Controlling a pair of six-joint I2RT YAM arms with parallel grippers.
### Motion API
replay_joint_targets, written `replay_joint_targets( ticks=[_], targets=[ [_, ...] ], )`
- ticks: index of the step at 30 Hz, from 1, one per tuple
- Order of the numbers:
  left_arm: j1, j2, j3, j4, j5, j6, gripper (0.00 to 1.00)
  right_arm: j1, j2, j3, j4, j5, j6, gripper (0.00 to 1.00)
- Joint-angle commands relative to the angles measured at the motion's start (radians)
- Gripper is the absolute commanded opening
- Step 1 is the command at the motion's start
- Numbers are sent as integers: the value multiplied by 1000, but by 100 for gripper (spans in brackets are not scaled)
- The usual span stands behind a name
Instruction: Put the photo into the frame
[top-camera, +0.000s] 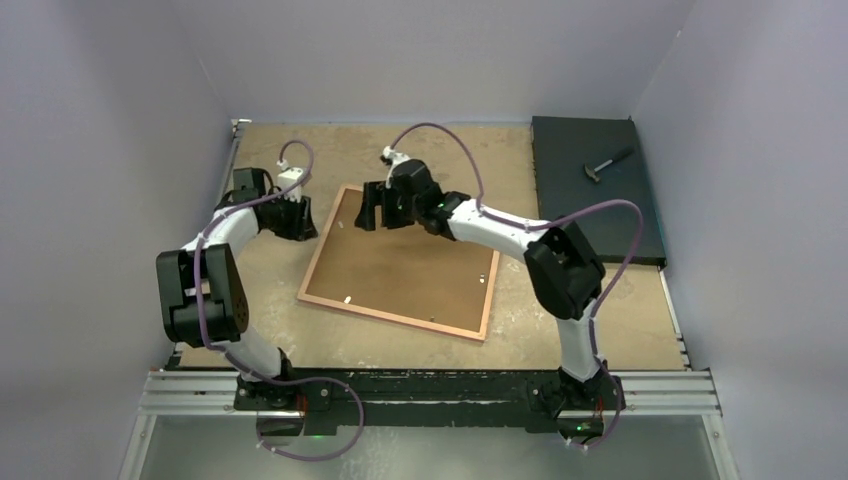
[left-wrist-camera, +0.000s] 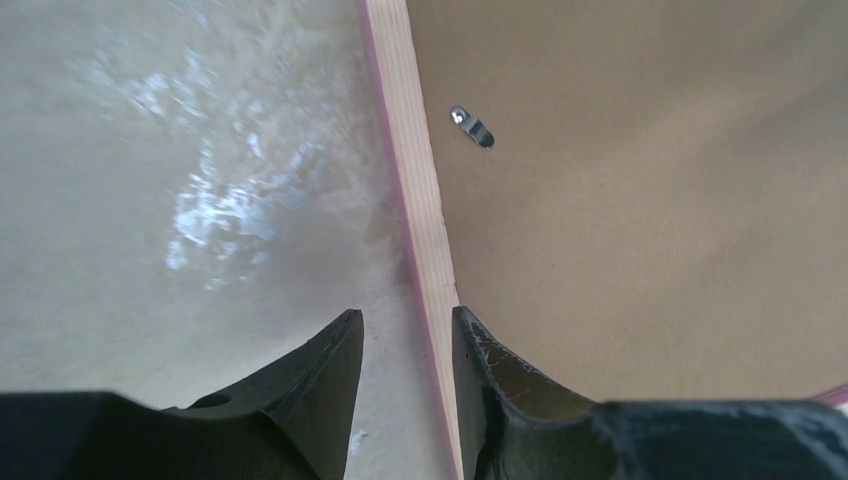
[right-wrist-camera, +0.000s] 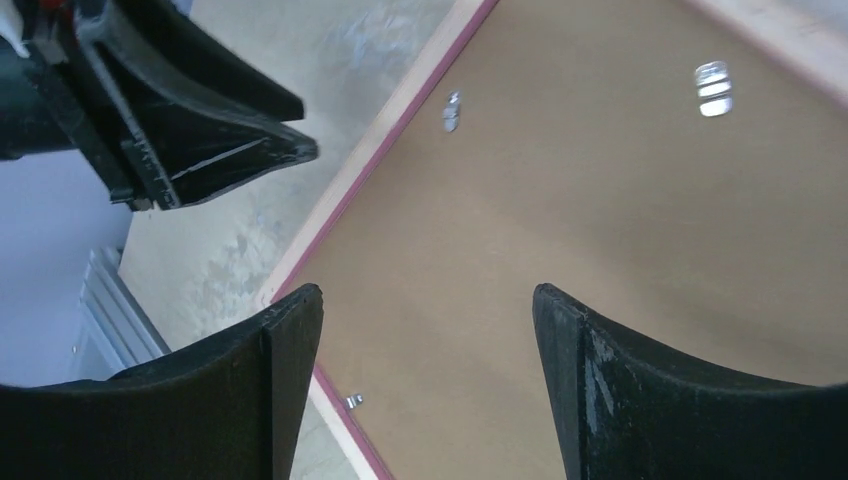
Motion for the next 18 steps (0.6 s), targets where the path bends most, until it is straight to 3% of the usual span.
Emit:
replay_joint_targets(
  ticks=[1,9,18],
  targets=[
    [1,41,-39,40,80,1,35,30,66,89,33,-63,-31,77],
    [1,112,-49,48,121,3,21,50,193,162,85,-120,-52,69],
    [0,148,-66,49,124,18,8,49,285,257,55,-125,-76,73]
  ],
)
